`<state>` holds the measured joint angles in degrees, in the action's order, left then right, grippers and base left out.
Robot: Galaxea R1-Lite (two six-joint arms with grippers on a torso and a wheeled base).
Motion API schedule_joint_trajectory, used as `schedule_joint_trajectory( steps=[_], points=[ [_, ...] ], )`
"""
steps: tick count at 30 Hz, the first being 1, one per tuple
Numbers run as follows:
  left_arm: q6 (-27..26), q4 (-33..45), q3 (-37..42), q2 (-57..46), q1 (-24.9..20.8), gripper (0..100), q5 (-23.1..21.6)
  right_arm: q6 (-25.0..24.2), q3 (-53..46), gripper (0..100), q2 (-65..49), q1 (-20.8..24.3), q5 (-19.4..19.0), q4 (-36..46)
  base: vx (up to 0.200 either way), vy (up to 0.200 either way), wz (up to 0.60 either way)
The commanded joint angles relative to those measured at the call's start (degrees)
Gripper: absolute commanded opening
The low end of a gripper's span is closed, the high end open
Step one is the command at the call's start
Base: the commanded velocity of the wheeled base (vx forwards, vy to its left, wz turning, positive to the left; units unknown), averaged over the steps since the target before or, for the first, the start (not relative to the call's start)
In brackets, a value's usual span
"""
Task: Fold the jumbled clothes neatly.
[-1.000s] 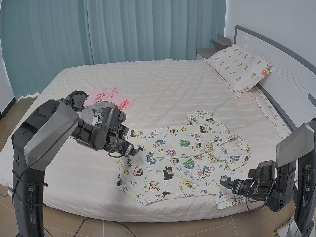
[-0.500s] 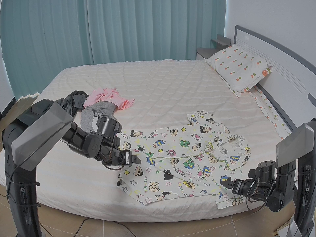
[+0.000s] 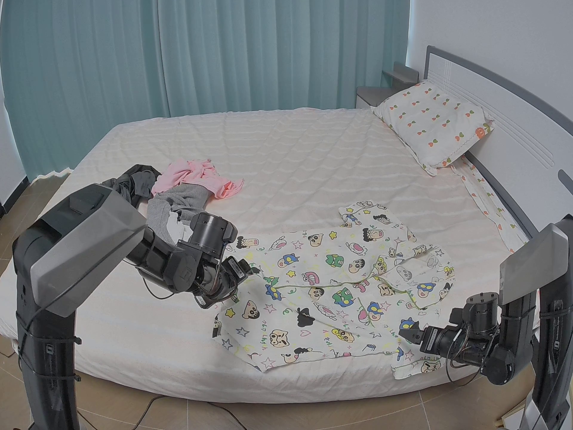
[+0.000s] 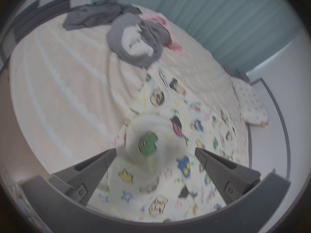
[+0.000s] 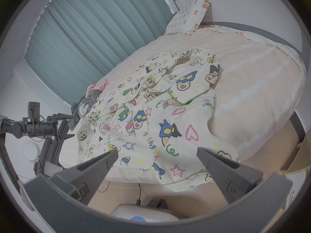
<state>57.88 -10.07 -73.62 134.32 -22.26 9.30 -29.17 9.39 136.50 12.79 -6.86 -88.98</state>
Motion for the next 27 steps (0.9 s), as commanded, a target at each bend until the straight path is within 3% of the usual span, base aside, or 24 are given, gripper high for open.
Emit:
schedule_joint_trajectory(
  steps=[1,12,25,26,27],
  points=[
    [3.73,-3.91,-2.05,6.05,0.38,100,4.15,-0.01,0.02,100,0.08,0.04,0.1,-0.67,0.0,0.0,0.0],
    [10.59,-3.38,-5.39,5.78,0.55,100,4.41,0.17,-0.16,100,0.26,0.13,0.1,-0.76,0.0,0.0,0.0],
    [10.85,3.83,-9.35,6.66,0.02,100,4.23,0.26,-0.25,100,0.17,0.13,0.1,-0.76,0.0,0.0,0.0],
    [10.85,3.83,-9.35,6.66,0.02,0,4.23,0.26,-0.25,100,0.17,0.13,0.1,-0.76,0.0,0.0,0.0],
    [10.94,5.32,-10.49,6.75,0.29,0,4.15,0.26,-0.25,100,-0.09,0.04,0.1,-0.76,0.0,0.0,0.0]
  ],
)
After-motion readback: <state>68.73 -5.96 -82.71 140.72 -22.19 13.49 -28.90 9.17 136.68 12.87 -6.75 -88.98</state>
